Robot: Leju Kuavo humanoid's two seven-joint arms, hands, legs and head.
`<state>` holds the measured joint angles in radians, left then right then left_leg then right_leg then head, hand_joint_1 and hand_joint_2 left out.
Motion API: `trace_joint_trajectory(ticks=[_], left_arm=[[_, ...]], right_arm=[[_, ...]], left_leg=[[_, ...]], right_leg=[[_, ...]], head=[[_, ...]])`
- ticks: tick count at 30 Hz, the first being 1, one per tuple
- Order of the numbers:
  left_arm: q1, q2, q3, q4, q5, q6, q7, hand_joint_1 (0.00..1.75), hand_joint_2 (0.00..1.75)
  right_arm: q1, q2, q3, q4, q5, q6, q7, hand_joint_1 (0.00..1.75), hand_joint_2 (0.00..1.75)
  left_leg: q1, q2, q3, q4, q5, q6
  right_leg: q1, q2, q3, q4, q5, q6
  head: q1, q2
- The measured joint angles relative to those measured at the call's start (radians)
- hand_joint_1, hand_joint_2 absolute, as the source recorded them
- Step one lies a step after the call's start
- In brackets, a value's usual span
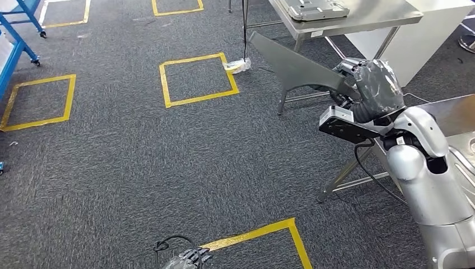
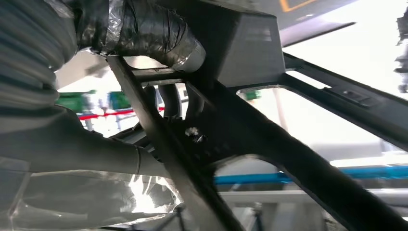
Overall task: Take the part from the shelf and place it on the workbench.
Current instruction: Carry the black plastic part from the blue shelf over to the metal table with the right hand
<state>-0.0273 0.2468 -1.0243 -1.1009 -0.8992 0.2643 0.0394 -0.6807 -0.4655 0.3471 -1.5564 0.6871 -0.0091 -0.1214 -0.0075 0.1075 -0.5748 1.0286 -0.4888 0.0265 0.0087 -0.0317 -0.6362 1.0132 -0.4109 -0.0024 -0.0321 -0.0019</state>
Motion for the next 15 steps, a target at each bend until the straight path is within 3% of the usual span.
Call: trace_joint_trajectory(ticks=[2, 4, 6, 7, 8, 10, 12, 14, 15], left_arm=[[-0.003, -0.001, 0.001, 0.002, -0.003, 0.004, 0.002, 0.0, 1.75], [0.003, 0.004, 0.001, 0.005, -0.007, 0.015, 0.001, 0.0, 1.75], [0.021, 0.013, 0.0, 0.002, -0.016, 0.042, -0.003, 0.0, 1.75], [0.032, 0.02, -0.002, -0.003, -0.025, 0.059, -0.002, 0.0, 1.75], [0.041, 0.028, -0.004, -0.011, -0.034, 0.074, 0.0, 0.0, 1.75], [0.052, 0.045, -0.012, -0.027, -0.049, 0.091, 0.008, 0.0, 1.75], [0.056, 0.056, -0.021, -0.037, -0.053, 0.099, 0.013, 0.0, 1.75], [0.054, 0.061, -0.027, -0.042, -0.054, 0.105, 0.015, 0.0, 1.75], [0.052, 0.062, -0.028, -0.042, -0.054, 0.107, 0.015, 0.0, 1.75]], right_arm=[[-0.018, -0.001, -0.002, 0.016, 0.003, 0.003, 0.005, 1.75, 1.75], [-0.024, 0.0, -0.003, 0.029, 0.006, 0.002, 0.004, 1.75, 1.75], [-0.014, 0.0, -0.003, 0.038, 0.016, 0.001, 0.0, 1.75, 1.75], [-0.01, -0.001, -0.003, 0.042, 0.023, 0.001, -0.002, 1.75, 1.75], [-0.008, -0.001, -0.003, 0.047, 0.03, 0.001, -0.002, 1.75, 1.75], [-0.007, -0.001, -0.003, 0.055, 0.041, 0.0, -0.001, 1.75, 1.75], [-0.008, -0.001, -0.003, 0.062, 0.054, -0.001, 0.001, 1.75, 1.75], [-0.009, -0.002, -0.003, 0.07, 0.069, -0.001, 0.007, 1.75, 1.75], [-0.01, -0.004, -0.003, 0.073, 0.075, -0.002, 0.01, 1.75, 1.75]], left_leg=[[0.004, -0.043, -0.024, 0.064, -0.037, -0.008], [0.008, -0.091, -0.087, 0.192, -0.092, -0.012], [0.01, -0.1, -0.141, 0.275, -0.106, -0.016], [0.011, -0.101, -0.144, 0.264, -0.084, -0.017], [0.013, -0.107, -0.128, 0.215, -0.045, -0.017], [0.018, -0.143, -0.075, 0.086, 0.022, -0.017], [0.019, -0.167, -0.049, 0.027, 0.038, -0.011], [0.016, -0.151, -0.045, 0.022, 0.038, 0.0], [0.015, -0.141, -0.042, 0.016, 0.04, 0.006]], right_leg=[[-0.009, 0.021, 0.012, -0.011, 0.004, -0.012], [-0.011, 0.043, 0.017, -0.012, 0.002, -0.019], [-0.011, 0.071, 0.018, -0.008, -0.001, -0.019], [-0.012, 0.086, 0.018, -0.005, -0.004, -0.018], [-0.013, 0.101, 0.018, 0.001, -0.008, -0.015], [-0.016, 0.129, 0.014, 0.019, -0.02, -0.006], [-0.018, 0.151, 0.006, 0.029, -0.025, 0.005], [-0.022, 0.169, 0.0, 0.027, -0.023, 0.018], [-0.022, 0.158, -0.002, 0.029, -0.025, 0.023]], head=[[0.0, 0.0], [0.0, 0.0], [0.0, 0.0], [0.0, 0.0], [0.0, 0.0], [0.0, 0.0], [0.0, 0.0], [0.0, 0.0], [0.0, 0.0]])
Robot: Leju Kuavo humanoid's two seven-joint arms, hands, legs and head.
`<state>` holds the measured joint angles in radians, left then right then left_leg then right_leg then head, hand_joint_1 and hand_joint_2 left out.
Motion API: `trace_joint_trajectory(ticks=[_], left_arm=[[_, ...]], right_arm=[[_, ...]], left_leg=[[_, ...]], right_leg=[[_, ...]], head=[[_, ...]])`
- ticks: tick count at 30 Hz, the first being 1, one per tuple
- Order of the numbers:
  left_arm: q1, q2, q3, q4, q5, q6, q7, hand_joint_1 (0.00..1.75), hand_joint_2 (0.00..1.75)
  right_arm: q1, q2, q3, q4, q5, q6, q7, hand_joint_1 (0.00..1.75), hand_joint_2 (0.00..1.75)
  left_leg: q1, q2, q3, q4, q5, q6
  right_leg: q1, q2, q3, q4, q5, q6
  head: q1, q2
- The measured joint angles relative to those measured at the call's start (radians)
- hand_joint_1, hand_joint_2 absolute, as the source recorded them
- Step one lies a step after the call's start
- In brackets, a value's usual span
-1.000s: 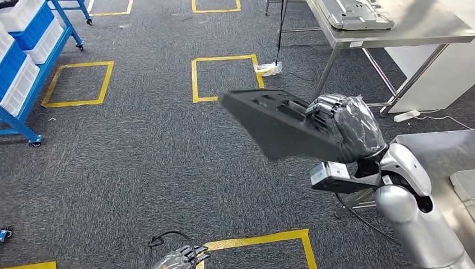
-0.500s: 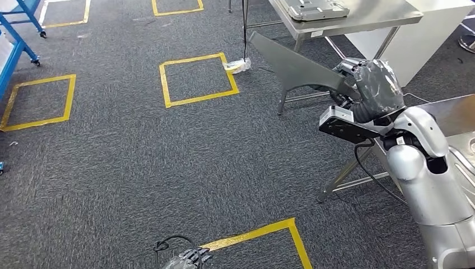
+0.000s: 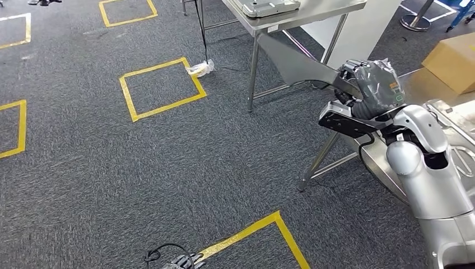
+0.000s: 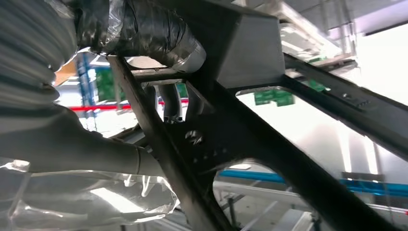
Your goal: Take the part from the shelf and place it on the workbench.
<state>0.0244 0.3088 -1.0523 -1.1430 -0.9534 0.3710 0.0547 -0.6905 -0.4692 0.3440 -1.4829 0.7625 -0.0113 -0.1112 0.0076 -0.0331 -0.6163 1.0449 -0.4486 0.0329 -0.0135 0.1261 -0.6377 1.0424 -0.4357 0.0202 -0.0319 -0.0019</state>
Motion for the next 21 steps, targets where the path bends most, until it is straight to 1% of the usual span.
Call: trace_joint_trajectory(ticks=[1, 2, 3, 4, 5, 6, 7, 8, 9, 10, 11, 12, 13, 14, 15, 16, 17, 18, 19, 20, 21], left_arm=[[-0.001, 0.001, -0.001, -0.001, 0.001, 0.002, 0.001, 0.0, 1.75], [-0.002, 0.002, -0.003, -0.002, 0.003, 0.004, 0.002, 0.0, 1.75], [0.0, 0.004, -0.005, -0.004, 0.006, 0.005, 0.004, 0.0, 1.75], [0.002, 0.006, -0.007, -0.006, 0.01, 0.007, 0.007, 0.0, 1.75], [0.004, 0.008, -0.01, -0.008, 0.015, 0.007, 0.011, 0.0, 1.75], [0.006, 0.011, -0.012, -0.01, 0.019, 0.008, 0.015, 0.0, 1.75], [0.007, 0.014, -0.014, -0.012, 0.025, 0.008, 0.02, 0.0, 1.75], [0.008, 0.015, -0.015, -0.014, 0.029, 0.008, 0.025, 0.0, 1.75], [0.009, 0.017, -0.017, -0.018, 0.034, 0.008, 0.029, 0.0, 1.75], [0.01, 0.019, -0.02, -0.021, 0.038, 0.009, 0.033, 0.0, 1.75], [0.011, 0.021, -0.022, -0.025, 0.043, 0.009, 0.038, 0.0, 1.75], [0.012, 0.022, -0.024, -0.028, 0.049, 0.01, 0.043, 0.0, 1.75], [0.013, 0.024, -0.026, -0.03, 0.055, 0.012, 0.049, 0.0, 1.75], [0.013, 0.025, -0.027, -0.032, 0.063, 0.014, 0.055, 0.0, 1.75], [0.013, 0.025, -0.029, -0.034, 0.072, 0.017, 0.061, 0.0, 1.75], [0.013, 0.027, -0.03, -0.035, 0.08, 0.02, 0.066, 0.0, 1.75], [0.013, 0.027, -0.031, -0.036, 0.089, 0.024, 0.072, 0.0, 1.75], [0.014, 0.029, -0.032, -0.037, 0.098, 0.029, 0.078, 0.0, 1.75], [0.016, 0.029, -0.035, -0.037, 0.107, 0.035, 0.085, 0.0, 1.75], [0.019, 0.029, -0.038, -0.037, 0.117, 0.039, 0.092, 0.0, 1.75], [0.021, 0.03, -0.041, -0.037, 0.127, 0.044, 0.099, 0.0, 1.75]], right_arm=[[-0.002, -0.002, 0.0, 0.003, 0.008, -0.001, 0.003, 1.75, 1.75], [-0.005, -0.004, 0.0, 0.006, 0.016, -0.004, 0.006, 1.75, 1.75], [-0.006, -0.006, 0.0, 0.008, 0.025, -0.008, 0.008, 1.75, 1.75], [-0.006, -0.007, 0.0, 0.011, 0.033, -0.013, 0.009, 1.75, 1.75], [-0.004, -0.008, 0.0, 0.015, 0.041, -0.017, 0.01, 1.75, 1.75], [-0.002, -0.009, 0.0, 0.019, 0.047, -0.019, 0.01, 1.75, 1.75], [0.0, -0.01, 0.0, 0.023, 0.055, -0.021, 0.011, 1.75, 1.75], [0.001, -0.012, 0.0, 0.027, 0.063, -0.024, 0.012, 1.75, 1.75], [0.001, -0.015, 0.0, 0.03, 0.07, -0.027, 0.014, 1.75, 1.75], [0.0, -0.017, 0.0, 0.032, 0.08, -0.031, 0.018, 1.75, 1.75], [0.0, -0.019, 0.0, 0.034, 0.094, -0.036, 0.023, 1.75, 1.75], [-0.001, -0.021, 0.0, 0.037, 0.114, -0.042, 0.031, 1.75, 1.75], [-0.004, -0.024, 0.001, 0.039, 0.14, -0.049, 0.04, 1.75, 1.75], [-0.008, -0.027, 0.002, 0.043, 0.172, -0.056, 0.052, 1.75, 1.75], [-0.013, -0.032, 0.003, 0.047, 0.209, -0.063, 0.065, 1.75, 1.75], [-0.023, -0.039, 0.005, 0.052, 0.246, -0.07, 0.078, 1.75, 1.75], [-0.036, -0.044, 0.007, 0.058, 0.282, -0.078, 0.091, 1.75, 1.75], [-0.05, -0.048, 0.01, 0.066, 0.321, -0.086, 0.105, 1.75, 1.75], [-0.066, -0.052, 0.015, 0.077, 0.357, -0.095, 0.117, 1.75, 1.75], [-0.082, -0.056, 0.021, 0.09, 0.393, -0.102, 0.127, 1.75, 1.75], [-0.094, -0.06, 0.026, 0.104, 0.425, -0.107, 0.137, 1.75, 1.75]], left_leg=[[0.001, 0.011, 0.004, -0.007, 0.003, 0.007], [0.002, 0.022, 0.008, -0.013, 0.005, 0.013], [0.001, 0.032, 0.01, -0.017, 0.005, 0.017], [0.001, 0.043, 0.011, -0.018, 0.004, 0.02], [0.0, 0.055, 0.011, -0.018, 0.002, 0.02], [0.0, 0.066, 0.011, -0.018, 0.0, 0.021], [0.0, 0.078, 0.013, -0.018, -0.003, 0.02], [0.0, 0.089, 0.016, -0.018, -0.005, 0.018], [0.0, 0.1, 0.02, -0.018, -0.009, 0.016], [-0.002, 0.11, 0.024, -0.018, -0.013, 0.012], [-0.004, 0.12, 0.028, -0.017, -0.017, 0.008], [-0.007, 0.129, 0.032, -0.017, -0.021, 0.003], [-0.008, 0.138, 0.035, -0.018, -0.024, -0.003], [-0.009, 0.149, 0.039, -0.019, -0.028, -0.007], [-0.007, 0.151, 0.041, -0.017, -0.033, -0.013], [-0.006, 0.138, 0.039, -0.005, -0.043, -0.018], [-0.004, 0.114, 0.027, 0.025, -0.061, -0.022], [-0.002, 0.083, 0.003, 0.077, -0.088, -0.024], [-0.001, 0.059, -0.031, 0.145, -0.118, -0.024], [-0.001, 0.046, -0.07, 0.215, -0.143, -0.025], [-0.001, 0.041, -0.101, 0.264, -0.153, -0.024]], right_leg=[[0.002, -0.025, -0.006, 0.013, -0.009, 0.005], [0.003, -0.057, -0.021, 0.045, -0.028, 0.009], [0.004, -0.091, -0.046, 0.096, -0.054, 0.013], [0.003, -0.11, -0.08, 0.161, -0.083, 0.017], [0.0, -0.116, -0.113, 0.222, -0.104, 0.021], [-0.003, -0.119, -0.135, 0.259, -0.11, 0.024], [-0.005, -0.122, -0.138, 0.26, -0.097, 0.026], [-0.007, -0.128, -0.118, 0.217, -0.067, 0.027], [-0.007, -0.145, -0.082, 0.146, -0.029, 0.025], [-0.001, -0.168, -0.046, 0.075, -0.003, 0.022], [0.004, -0.185, -0.019, 0.02, 0.015, 0.016], [0.01, -0.196, -0.005, -0.009, 0.02, 0.01], [0.015, -0.193, -0.004, -0.014, 0.016, 0.004], [0.015, -0.179, -0.005, -0.015, 0.017, -0.002], [0.012, -0.167, -0.003, -0.017, 0.017, -0.007], [0.008, -0.154, 0.001, -0.021, 0.018, -0.013], [0.004, -0.143, 0.005, -0.024, 0.019, -0.019], [0.001, -0.132, 0.009, -0.026, 0.02, -0.025], [0.001, -0.12, 0.01, -0.026, 0.019, -0.029], [0.002, -0.107, 0.011, -0.025, 0.018, -0.032], [0.003, -0.092, 0.011, -0.023, 0.016, -0.033]], head=[[0.002, 0.0], [0.003, 0.0], [0.004, 0.0], [0.005, 0.0], [0.005, 0.0], [0.005, 0.0], [0.005, 0.0], [0.005, 0.0], [0.005, 0.0], [0.005, 0.0], [0.005, 0.0], [0.005, 0.0], [0.005, 0.0], [0.005, 0.0], [0.005, 0.0], [0.005, 0.0], [0.005, 0.0], [0.005, 0.0], [0.005, 0.0], [0.004, 0.0], [0.004, 0.0]])
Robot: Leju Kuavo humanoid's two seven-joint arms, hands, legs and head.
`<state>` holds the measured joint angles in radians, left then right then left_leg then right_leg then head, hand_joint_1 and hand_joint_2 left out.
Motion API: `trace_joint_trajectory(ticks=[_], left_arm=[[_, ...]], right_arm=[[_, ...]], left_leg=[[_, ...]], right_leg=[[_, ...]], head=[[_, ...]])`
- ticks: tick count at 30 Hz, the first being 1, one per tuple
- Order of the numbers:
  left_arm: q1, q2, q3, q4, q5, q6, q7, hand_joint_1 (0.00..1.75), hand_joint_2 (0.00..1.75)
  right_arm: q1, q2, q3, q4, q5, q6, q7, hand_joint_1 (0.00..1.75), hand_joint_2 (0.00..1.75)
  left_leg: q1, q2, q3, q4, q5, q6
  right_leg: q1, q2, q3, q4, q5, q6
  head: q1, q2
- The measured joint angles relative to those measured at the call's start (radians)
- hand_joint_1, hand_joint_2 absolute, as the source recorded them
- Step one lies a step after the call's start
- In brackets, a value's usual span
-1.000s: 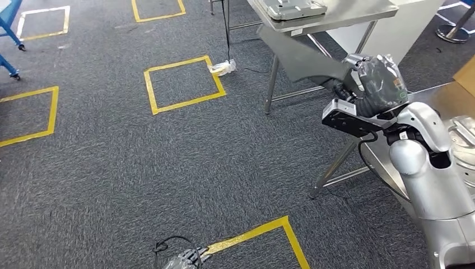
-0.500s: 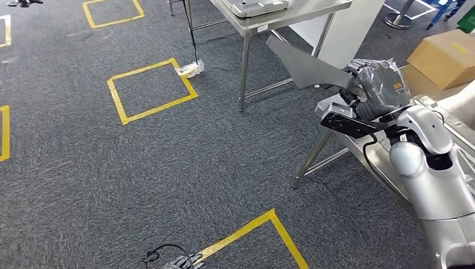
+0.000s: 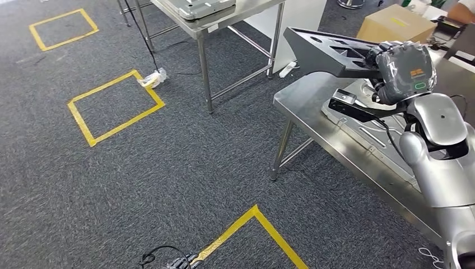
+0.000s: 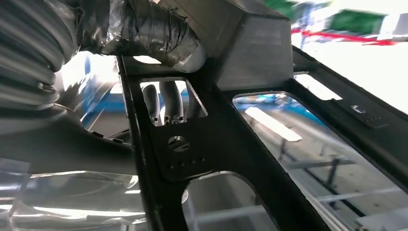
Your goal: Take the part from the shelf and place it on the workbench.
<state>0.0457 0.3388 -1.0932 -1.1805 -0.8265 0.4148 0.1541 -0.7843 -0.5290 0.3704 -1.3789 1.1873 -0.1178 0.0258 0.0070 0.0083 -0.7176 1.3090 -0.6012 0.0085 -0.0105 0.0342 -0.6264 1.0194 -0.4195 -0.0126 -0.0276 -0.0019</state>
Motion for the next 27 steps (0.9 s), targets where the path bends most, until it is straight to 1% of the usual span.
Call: trace_joint_trajectory(ticks=[1, 2, 3, 4, 5, 6, 7, 8, 9, 10, 11, 12, 13, 14, 15, 16, 17, 18, 19, 20, 21, 22, 23, 24, 25, 26, 27], left_arm=[[0.002, 0.001, -0.003, 0.0, 0.007, 0.004, 0.007, 0.0, 1.75], [0.002, 0.002, -0.006, 0.0, 0.012, 0.007, 0.014, 0.0, 1.75], [0.002, 0.003, -0.01, 0.0, 0.016, 0.011, 0.021, 0.0, 1.75], [0.002, 0.004, -0.013, 0.0, 0.018, 0.014, 0.027, 0.0, 1.75], [0.002, 0.005, -0.016, 0.0, 0.02, 0.018, 0.03, 0.0, 1.75], [0.001, 0.006, -0.019, 0.0, 0.021, 0.021, 0.032, 0.0, 1.75], [0.0, 0.008, -0.022, 0.0, 0.021, 0.024, 0.033, 0.0, 1.75], [-0.002, 0.009, -0.026, -0.001, 0.02, 0.026, 0.035, 0.0, 1.75], [-0.003, 0.011, -0.03, -0.003, 0.02, 0.028, 0.037, 0.0, 1.75], [-0.004, 0.012, -0.033, -0.005, 0.019, 0.029, 0.04, 0.0, 1.75], [-0.005, 0.014, -0.035, -0.006, 0.018, 0.029, 0.044, 0.0, 1.75], [-0.006, 0.015, -0.037, -0.007, 0.018, 0.029, 0.047, 0.0, 1.75], [-0.006, 0.015, -0.039, -0.007, 0.017, 0.029, 0.05, 0.0, 1.75], [-0.007, 0.016, -0.04, -0.006, 0.019, 0.029, 0.05, 0.0, 1.75], [-0.009, 0.014, -0.041, -0.004, 0.021, 0.029, 0.048, 0.0, 1.75], [-0.011, 0.012, -0.041, 0.0, 0.024, 0.029, 0.046, 0.0, 1.75], [-0.014, 0.01, -0.041, 0.004, 0.028, 0.029, 0.043, 0.0, 1.75], [-0.018, 0.007, -0.041, 0.007, 0.03, 0.029, 0.04, 0.0, 1.75], [-0.02, 0.005, -0.041, 0.011, 0.031, 0.029, 0.038, 0.0, 1.75], [-0.023, 0.004, -0.041, 0.013, 0.032, 0.029, 0.037, 0.0, 1.75], [-0.024, 0.003, -0.041, 0.016, 0.032, 0.029, 0.035, 0.0, 1.75], [-0.025, 0.003, -0.041, 0.018, 0.033, 0.029, 0.034, 0.0, 1.75], [-0.027, 0.003, -0.041, 0.02, 0.033, 0.029, 0.034, 0.0, 1.75], [-0.028, 0.003, -0.041, 0.022, 0.034, 0.03, 0.034, 0.0, 1.75], [-0.031, 0.003, -0.041, 0.023, 0.034, 0.03, 0.034, 0.0, 1.75], [-0.033, 0.002, -0.041, 0.024, 0.034, 0.03, 0.033, 0.0, 1.75], [-0.034, 0.002, -0.042, 0.025, 0.034, 0.031, 0.033, 0.0, 1.75]], right_arm=[[-0.009, -0.005, 0.005, 0.014, 0.023, -0.002, 0.007, 1.75, 1.75], [-0.015, -0.011, 0.008, 0.026, 0.039, -0.004, 0.013, 1.75, 1.75], [-0.019, -0.016, 0.009, 0.038, 0.051, -0.006, 0.018, 1.75, 1.75], [-0.023, -0.02, 0.009, 0.051, 0.062, -0.009, 0.023, 1.75, 1.75], [-0.027, -0.022, 0.01, 0.063, 0.071, -0.011, 0.027, 1.75, 1.75], [-0.031, -0.024, 0.011, 0.075, 0.08, -0.013, 0.031, 1.75, 1.75], [-0.033, -0.028, 0.012, 0.085, 0.086, -0.015, 0.034, 1.75, 1.75], [-0.033, -0.034, 0.013, 0.092, 0.091, -0.015, 0.036, 1.75, 1.75], [-0.031, -0.042, 0.013, 0.098, 0.094, -0.016, 0.037, 1.75, 1.75], [-0.03, -0.051, 0.013, 0.103, 0.095, -0.016, 0.039, 1.75, 1.75], [-0.031, -0.057, 0.012, 0.108, 0.095, -0.016, 0.041, 1.75, 1.75], [-0.033, -0.061, 0.012, 0.114, 0.095, -0.015, 0.044, 1.75, 1.75], [-0.035, -0.063, 0.012, 0.122, 0.096, -0.013, 0.047, 1.75, 1.75], [-0.037, -0.062, 0.012, 0.133, 0.098, -0.01, 0.049, 1.75, 1.75], [-0.037, -0.061, 0.013, 0.146, 0.102, -0.006, 0.05, 1.75, 1.75], [-0.037, -0.06, 0.014, 0.161, 0.106, -0.002, 0.05, 1.75, 1.75], [-0.037, -0.059, 0.014, 0.176, 0.108, 0.001, 0.05, 1.75, 1.75], [-0.038, -0.058, 0.014, 0.188, 0.11, 0.003, 0.05, 1.75, 1.75], [-0.04, -0.058, 0.014, 0.197, 0.11, 0.004, 0.05, 1.75, 1.75], [-0.043, -0.057, 0.014, 0.205, 0.11, 0.004, 0.05, 1.75, 1.75], [-0.047, -0.055, 0.015, 0.21, 0.111, 0.004, 0.05, 1.75, 1.75], [-0.05, -0.054, 0.015, 0.216, 0.111, 0.004, 0.05, 1.75, 1.75], [-0.052, -0.053, 0.015, 0.22, 0.111, 0.004, 0.05, 1.75, 1.75], [-0.053, -0.053, 0.015, 0.224, 0.111, 0.004, 0.05, 1.75, 1.75], [-0.054, -0.053, 0.015, 0.227, 0.111, 0.004, 0.05, 1.75, 1.75], [-0.057, -0.052, 0.015, 0.23, 0.111, 0.004, 0.05, 1.75, 1.75], [-0.06, -0.049, 0.015, 0.233, 0.111, 0.004, 0.05, 1.75, 1.75]], left_leg=[[0.0, -0.002, -0.016, 0.015, 0.011, 0.001], [0.0, -0.005, -0.012, -0.011, 0.042, 0.003], [0.0, -0.014, 0.009, -0.072, 0.085, 0.006], [0.001, -0.038, 0.036, -0.144, 0.124, 0.01], [0.003, -0.057, 0.061, -0.204, 0.152, 0.012], [0.003, -0.071, 0.078, -0.243, 0.166, 0.013], [0.002, -0.076, 0.085, -0.257, 0.167, 0.015], [0.0, -0.065, 0.088, -0.261, 0.167, 0.017], [0.001, -0.053, 0.092, -0.266, 0.169, 0.022], [0.001, -0.041, 0.097, -0.274, 0.171, 0.029], [0.003, -0.028, 0.102, -0.282, 0.173, 0.035], [0.004, -0.016, 0.107, -0.289, 0.175, 0.04], [0.002, -0.005, 0.11, -0.292, 0.174, 0.042], [0.002, 0.006, 0.111, -0.292, 0.172, 0.044], [0.002, 0.018, 0.111, -0.292, 0.17, 0.044], [0.002, 0.029, 0.112, -0.292, 0.168, 0.044], [0.003, 0.04, 0.114, -0.291, 0.164, 0.042], [0.003, 0.051, 0.118, -0.29, 0.16, 0.039], [0.003, 0.061, 0.122, -0.289, 0.156, 0.035], [0.0, 0.071, 0.126, -0.287, 0.151, 0.03], [-0.004, 0.081, 0.13, -0.286, 0.146, 0.025], [-0.007, 0.091, 0.133, -0.286, 0.143, 0.02], [-0.009, 0.102, 0.137, -0.286, 0.14, 0.015], [-0.009, 0.112, 0.139, -0.287, 0.135, 0.009], [-0.007, 0.107, 0.14, -0.281, 0.127, 0.004], [-0.004, 0.089, 0.133, -0.258, 0.111, 0.0], [-0.001, 0.062, 0.114, -0.215, 0.087, -0.004]], right_leg=[[0.001, 0.015, 0.001, 0.002, -0.002, -0.001], [0.001, 0.028, 0.003, 0.005, -0.005, 0.0], [0.001, 0.042, 0.005, 0.007, -0.008, 0.002], [0.0, 0.055, 0.006, 0.011, -0.012, 0.005], [0.0, 0.069, 0.005, 0.015, -0.015, 0.009], [-0.001, 0.082, 0.002, 0.018, -0.017, 0.014], [-0.003, 0.093, -0.001, 0.019, -0.018, 0.021], [-0.005, 0.105, -0.003, 0.018, -0.018, 0.028], [-0.008, 0.11, -0.004, 0.017, -0.019, 0.034], [-0.007, 0.097, -0.007, 0.023, -0.025, 0.04], [-0.005, 0.071, -0.017, 0.046, -0.039, 0.045], [-0.004, 0.037, -0.037, 0.088, -0.061, 0.049], [-0.002, 0.004, -0.067, 0.146, -0.088, 0.052], [-0.005, -0.015, -0.101, 0.21, -0.112, 0.056], [-0.008, -0.024, -0.13, 0.259, -0.124, 0.059], [-0.011, -0.029, -0.144, 0.278, -0.119, 0.062], [-0.014, -0.034, -0.139, 0.258, -0.096, 0.064], [-0.015, -0.044, -0.113, 0.201, -0.059, 0.065], [-0.014, -0.069, -0.079, 0.127, -0.025, 0.066], [-0.01, -0.089, -0.048, 0.063, 0.0, 0.061], [-0.005, -0.103, -0.028, 0.021, 0.012, 0.056], [0.0, -0.109, -0.021, 0.004, 0.012, 0.049], [0.004, -0.096, -0.021, 0.004, 0.011, 0.041], [0.003, -0.082, -0.02, 0.004, 0.011, 0.035], [0.001, -0.07, -0.018, 0.002, 0.011, 0.029], [-0.001, -0.059, -0.016, 0.001, 0.011, 0.02], [-0.004, -0.048, -0.013, -0.001, 0.012, 0.013]], head=[[0.0, 0.0], [0.0, 0.0], [0.0, 0.0], [0.0, 0.0], [0.0, 0.0], [0.0, 0.0], [0.0, 0.0], [0.0, 0.0], [0.0, 0.0], [0.001, 0.0], [0.003, 0.0], [0.005, 0.0], [0.007, 0.0], [0.008, 0.0], [0.008, 0.0], [0.008, 0.0], [0.008, 0.0], [0.008, 0.0], [0.008, 0.0], [0.007, 0.0], [0.007, 0.0], [0.007, 0.0], [0.007, 0.0], [0.007, 0.0], [0.007, 0.0], [0.007, 0.0], [0.007, 0.0]])
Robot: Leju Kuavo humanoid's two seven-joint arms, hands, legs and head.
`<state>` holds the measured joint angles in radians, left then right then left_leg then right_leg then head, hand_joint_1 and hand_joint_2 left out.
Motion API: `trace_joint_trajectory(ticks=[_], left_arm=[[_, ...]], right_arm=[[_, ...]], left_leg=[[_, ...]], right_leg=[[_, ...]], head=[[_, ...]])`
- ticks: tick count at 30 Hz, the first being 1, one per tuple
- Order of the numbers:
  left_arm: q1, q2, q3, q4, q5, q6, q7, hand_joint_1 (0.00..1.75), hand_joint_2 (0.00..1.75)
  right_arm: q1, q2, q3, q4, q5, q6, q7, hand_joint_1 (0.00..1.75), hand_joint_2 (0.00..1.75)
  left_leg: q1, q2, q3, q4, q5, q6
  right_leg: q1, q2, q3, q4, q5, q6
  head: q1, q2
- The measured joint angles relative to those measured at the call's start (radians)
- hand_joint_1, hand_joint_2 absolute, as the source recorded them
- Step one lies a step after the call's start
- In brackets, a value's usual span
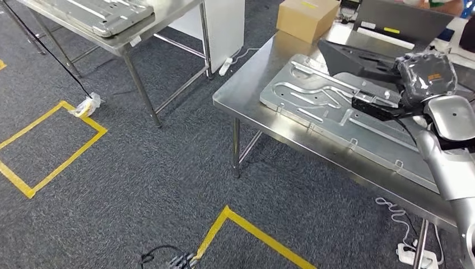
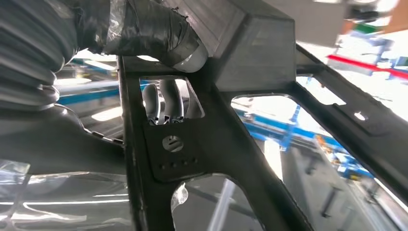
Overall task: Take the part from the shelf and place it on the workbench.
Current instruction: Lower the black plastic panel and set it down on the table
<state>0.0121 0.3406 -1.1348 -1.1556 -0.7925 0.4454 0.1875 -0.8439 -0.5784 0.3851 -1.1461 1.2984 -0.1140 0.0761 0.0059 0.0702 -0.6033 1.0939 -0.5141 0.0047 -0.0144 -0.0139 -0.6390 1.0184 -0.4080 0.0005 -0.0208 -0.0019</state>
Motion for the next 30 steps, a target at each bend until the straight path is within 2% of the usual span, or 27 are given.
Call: trace_joint_trajectory(ticks=[1, 2, 3, 4, 5, 6, 7, 8, 9, 10, 12, 13, 15, 16, 17, 18, 19, 20, 21, 22, 23, 24, 25, 27, 29, 30], left_arm=[[0.0, 0.0, 0.0, 0.001, 0.0, 0.0, 0.0, 0.0, 1.75], [0.001, -0.001, 0.0, 0.003, 0.0, 0.001, 0.0, 0.0, 1.75], [0.003, -0.001, 0.0, 0.005, 0.0, 0.001, 0.0, 0.0, 1.75], [0.003, -0.001, 0.0, 0.008, 0.0, 0.001, 0.0, 0.0, 1.75], [0.003, -0.001, 0.0, 0.009, 0.0, 0.001, 0.0, 0.0, 1.75], [0.004, -0.001, 0.0, 0.011, 0.0, 0.001, 0.001, 0.0, 1.75], [0.005, 0.0, -0.001, 0.011, 0.0, 0.001, 0.003, 0.0, 1.75], [0.006, 0.002, -0.001, 0.011, 0.0, 0.001, 0.007, 0.0, 1.75], [0.009, 0.005, -0.003, 0.009, -0.001, 0.002, 0.012, 0.0, 1.75], [0.011, 0.008, -0.005, 0.005, -0.001, 0.002, 0.018, 0.0, 1.75], [0.014, 0.014, -0.008, -0.003, 0.0, 0.002, 0.025, 0.0, 1.75], [0.013, 0.015, -0.008, -0.007, 0.002, 0.002, 0.028, 0.0, 1.75], [0.012, 0.016, -0.008, -0.011, 0.017, 0.004, 0.031, 0.0, 1.75], [0.013, 0.016, -0.008, -0.011, 0.032, 0.005, 0.032, 0.0, 1.75], [0.016, 0.016, -0.008, -0.012, 0.05, 0.005, 0.036, 0.0, 1.75], [0.018, 0.016, -0.008, -0.012, 0.07, 0.005, 0.041, 0.0, 1.75], [0.02, 0.015, -0.008, -0.013, 0.091, 0.005, 0.049, 0.0, 1.31], [0.022, 0.015, -0.008, -0.014, 0.11, 0.005, 0.057, 0.0, 1.31], [0.023, 0.015, -0.008, -0.017, 0.129, 0.005, 0.064, 0.0, 1.31], [0.023, 0.015, -0.008, -0.019, 0.142, 0.006, 0.071, 0.0, 1.31], [0.023, 0.015, -0.008, -0.021, 0.142, 0.01, 0.079, 0.0, 1.75], [0.023, 0.015, -0.008, -0.023, 0.133, 0.015, 0.088, 0.0, 1.31], [0.022, 0.015, -0.008, -0.025, 0.118, 0.021, 0.096, 0.0, 0.87], [0.021, 0.015, -0.009, -0.028, 0.108, 0.037, 0.094, 0.0, 0.0], [0.019, 0.015, -0.009, -0.029, 0.139, 0.056, 0.065, 0.0, 0.0], [0.019, 0.015, -0.01, -0.027, 0.159, 0.066, 0.049, 0.0, 0.0]], right_arm=[[-0.002, 0.003, 0.0, 0.002, 0.0, 0.0, 0.0, 1.75, 1.75], [-0.004, 0.007, 0.002, 0.005, 0.0, 0.0, 0.0, 1.75, 1.75], [-0.003, 0.01, 0.004, 0.008, 0.0, 0.0, -0.001, 1.75, 1.75], [-0.003, 0.012, 0.006, 0.011, 0.0, 0.0, -0.001, 1.75, 1.75], [-0.002, 0.014, 0.008, 0.013, 0.0, 0.001, -0.001, 1.75, 1.75], [-0.002, 0.015, 0.009, 0.016, 0.0, 0.001, -0.001, 1.75, 1.75], [-0.001, 0.016, 0.009, 0.018, 0.0, 0.002, 0.0, 1.75, 1.75], [0.0, 0.016, 0.009, 0.02, 0.0, 0.002, 0.002, 1.75, 1.75], [0.002, 0.016, 0.008, 0.023, 0.0, 0.003, 0.005, 1.75, 1.75], [0.006, 0.015, 0.007, 0.029, 0.0, 0.004, 0.007, 1.75, 1.75], [0.015, 0.011, -0.001, 0.048, 0.0, 0.005, 0.011, 1.75, 1.75], [0.02, 0.009, -0.008, 0.061, 0.0, 0.005, 0.013, 1.75, 1.75], [0.019, 0.007, -0.022, 0.098, 0.006, 0.007, 0.022, 1.75, 1.75], [0.018, 0.008, -0.027, 0.121, 0.012, 0.009, 0.032, 1.75, 1.75], [0.015, 0.01, -0.03, 0.148, 0.022, 0.014, 0.047, 1.75, 1.75], [0.015, 0.013, -0.032, 0.178, 0.032, 0.024, 0.064, 1.75, 1.75], [0.015, 0.016, -0.034, 0.212, 0.041, 0.037, 0.08, 1.31, 1.31], [0.015, 0.019, -0.036, 0.247, 0.048, 0.049, 0.092, 0.87, 0.87], [0.015, 0.021, -0.04, 0.282, 0.052, 0.058, 0.098, 0.44, 0.44], [0.016, 0.023, -0.044, 0.312, 0.053, 0.063, 0.098, 0.0, 0.0], [0.016, 0.027, -0.049, 0.338, 0.052, 0.066, 0.095, 0.0, 0.0], [0.02, 0.031, -0.054, 0.359, 0.05, 0.069, 0.091, 0.0, 0.0], [0.025, 0.038, -0.058, 0.372, 0.046, 0.075, 0.088, 0.0, 0.0], [0.039, 0.053, -0.062, 0.388, 0.039, 0.094, 0.084, 0.0, 0.0], [0.046, 0.068, -0.064, 0.394, 0.032, 0.11, 0.082, 0.0, 0.0], [0.047, 0.076, -0.064, 0.395, 0.029, 0.116, 0.081, 0.0, 0.0]], left_leg=[[0.003, -0.031, -0.028, 0.061, -0.029, -0.002], [0.004, -0.05, -0.065, 0.133, -0.058, -0.003], [0.004, -0.059, -0.099, 0.192, -0.075, -0.003], [0.004, -0.063, -0.122, 0.224, -0.075, -0.002], [0.004, -0.066, -0.128, 0.218, -0.054, 0.0], [0.004, -0.072, -0.113, 0.171, -0.016, 0.005], [0.003, -0.089, -0.086, 0.101, 0.027, 0.012], [0.004, -0.111, -0.057, 0.032, 0.058, 0.018], [0.004, -0.128, -0.035, -0.018, 0.077, 0.022], [0.003, -0.138, -0.022, -0.045, 0.082, 0.024], [0.0, -0.123, -0.013, -0.058, 0.081, 0.026], [0.001, -0.111, -0.008, -0.066, 0.084, 0.031], [0.004, -0.088, 0.002, -0.084, 0.091, 0.04], [0.004, -0.077, 0.006, -0.089, 0.092, 0.043], [0.004, -0.068, 0.007, -0.091, 0.091, 0.045], [0.004, -0.06, 0.008, -0.09, 0.089, 0.045], [0.005, -0.053, 0.008, -0.089, 0.087, 0.043], [0.006, -0.047, 0.009, -0.087, 0.085, 0.041], [0.008, -0.041, 0.009, -0.084, 0.081, 0.037], [0.009, -0.037, 0.009, -0.079, 0.077, 0.033], [0.009, -0.033, 0.009, -0.075, 0.073, 0.027], [0.008, -0.029, 0.009, -0.071, 0.068, 0.022], [0.006, -0.026, 0.01, -0.069, 0.065, 0.016], [0.005, -0.021, 0.016, -0.07, 0.061, 0.004], [0.007, -0.027, 0.016, -0.059, 0.048, -0.008], [0.008, -0.035, 0.006, -0.031, 0.03, -0.012]], right_leg=[[0.0, 0.011, 0.001, 0.0, -0.001, -0.005], [0.001, 0.024, 0.002, 0.001, -0.002, -0.009], [0.003, 0.038, 0.002, 0.002, -0.003, -0.011], [0.005, 0.053, 0.003, 0.004, -0.004, -0.012], [0.006, 0.068, 0.004, 0.006, -0.005, -0.013], [0.008, 0.083, 0.005, 0.008, -0.007, -0.013], [0.007, 0.097, 0.005, 0.01, -0.008, -0.012], [0.008, 0.111, 0.005, 0.012, -0.01, -0.01], [0.007, 0.124, 0.003, 0.014, -0.011, -0.006], [0.004, 0.136, 0.001, 0.014, -0.011, 0.0], [0.0, 0.159, -0.002, 0.011, -0.008, 0.015], [-0.001, 0.153, -0.003, 0.011, -0.009, 0.021], [0.001, 0.098, -0.022, 0.05, -0.035, 0.033], [-0.001, 0.06, -0.046, 0.099, -0.061, 0.038], [-0.003, 0.035, -0.078, 0.161, -0.091, 0.046], [-0.008, 0.024, -0.109, 0.22, -0.113, 0.053], [-0.013, 0.019, -0.13, 0.258, -0.121, 0.06], [-0.018, 0.016, -0.131, 0.258, -0.11, 0.065], [-0.022, 0.013, -0.111, 0.219, -0.082, 0.07], [-0.025, 0.007, -0.078, 0.155, -0.047, 0.073], [-0.025, 0.001, -0.043, 0.091, -0.023, 0.073], [-0.022, -0.001, -0.017, 0.042, -0.009, 0.067], [-0.018, -0.002, -0.004, 0.018, -0.006, 0.059], [-0.012, 0.005, -0.001, 0.012, -0.011, 0.039], [-0.014, 0.01, 0.004, 0.01, -0.012, 0.022], [-0.015, 0.012, 0.007, 0.008, -0.013, 0.013]], head=[[0.0, 0.0], [0.0, 0.0], [0.0, 0.0], [0.0, 0.0], [0.0, 0.0], [0.0, 0.0], [0.0, 0.0], [0.0, 0.0], [0.0, 0.0], [0.0, 0.0], [0.0, 0.0], [0.0, 0.0], [0.004, 0.0], [0.006, 0.0], [0.008, 0.0], [0.008, 0.0], [0.008, 0.0], [0.008, 0.0], [0.008, 0.0], [0.008, 0.0], [0.008, 0.0], [0.008, 0.0], [0.008, 0.0], [0.008, 0.0], [0.008, 0.0], [0.007, 0.0]])
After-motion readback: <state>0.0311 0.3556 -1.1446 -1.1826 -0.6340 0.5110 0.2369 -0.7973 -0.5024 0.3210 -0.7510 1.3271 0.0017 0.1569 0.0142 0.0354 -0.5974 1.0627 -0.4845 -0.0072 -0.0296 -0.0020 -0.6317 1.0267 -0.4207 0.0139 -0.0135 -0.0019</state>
